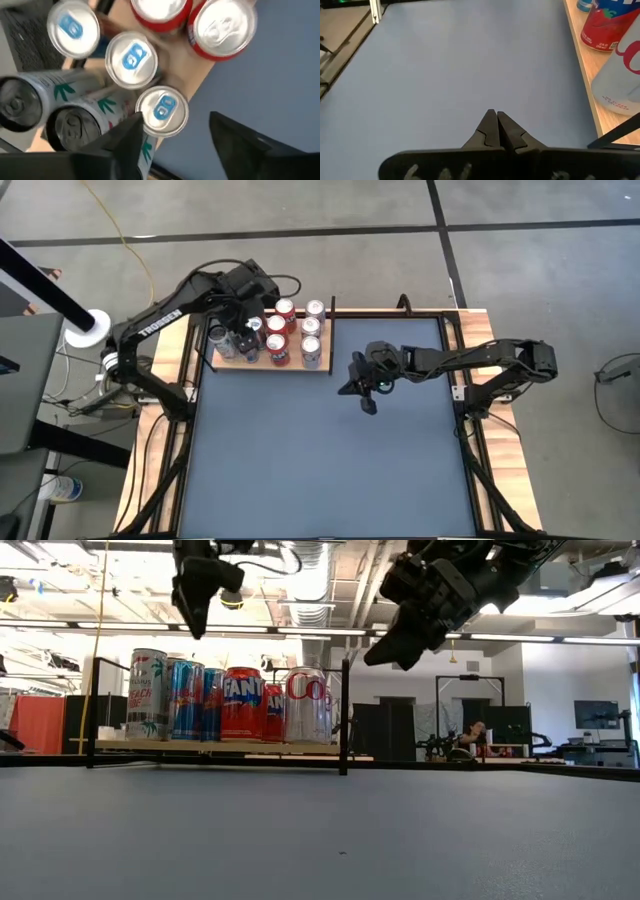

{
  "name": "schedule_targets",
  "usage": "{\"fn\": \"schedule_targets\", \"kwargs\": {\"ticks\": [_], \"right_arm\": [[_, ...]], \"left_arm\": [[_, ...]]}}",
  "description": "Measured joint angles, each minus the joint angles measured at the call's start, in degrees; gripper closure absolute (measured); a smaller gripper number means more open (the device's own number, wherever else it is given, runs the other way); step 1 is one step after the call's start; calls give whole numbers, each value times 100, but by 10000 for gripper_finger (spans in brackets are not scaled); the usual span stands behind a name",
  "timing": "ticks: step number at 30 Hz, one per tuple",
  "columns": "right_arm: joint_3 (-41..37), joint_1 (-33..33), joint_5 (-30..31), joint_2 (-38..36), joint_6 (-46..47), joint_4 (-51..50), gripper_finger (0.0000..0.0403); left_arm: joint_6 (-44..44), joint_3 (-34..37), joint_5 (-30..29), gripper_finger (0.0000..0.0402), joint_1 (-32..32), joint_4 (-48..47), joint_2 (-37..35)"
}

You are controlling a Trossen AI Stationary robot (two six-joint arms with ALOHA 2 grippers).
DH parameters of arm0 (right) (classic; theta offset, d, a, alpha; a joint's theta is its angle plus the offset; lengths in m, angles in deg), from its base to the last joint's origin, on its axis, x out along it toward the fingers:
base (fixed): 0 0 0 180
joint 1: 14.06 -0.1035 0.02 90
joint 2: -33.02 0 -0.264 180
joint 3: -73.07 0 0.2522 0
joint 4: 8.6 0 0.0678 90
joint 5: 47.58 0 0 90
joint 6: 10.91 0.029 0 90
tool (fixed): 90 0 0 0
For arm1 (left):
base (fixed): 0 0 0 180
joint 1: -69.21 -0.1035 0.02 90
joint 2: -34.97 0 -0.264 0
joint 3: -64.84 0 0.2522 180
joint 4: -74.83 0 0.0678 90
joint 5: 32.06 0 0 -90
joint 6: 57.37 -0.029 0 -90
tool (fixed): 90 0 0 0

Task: Place canned beverage on shelf
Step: Adjust the blue cans on the shelf

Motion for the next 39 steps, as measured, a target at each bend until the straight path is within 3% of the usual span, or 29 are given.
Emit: {"fn": "schedule_targets", "kwargs": {"ticks": [5,10,26,39], "right_arm": [[0,0,0,0,-137,-77,403],[0,0,-2,0,-137,-84,403],[0,0,-7,-2,-95,-232,403],[0,0,-11,-1,-134,-238,403]], "left_arm": [[9,12,34,129,-32,39,184],[-22,12,-2,100,-51,8,406],[-130,33,62,97,-185,-70,554],[-205,764,-262,97,-183,446,409]]}}
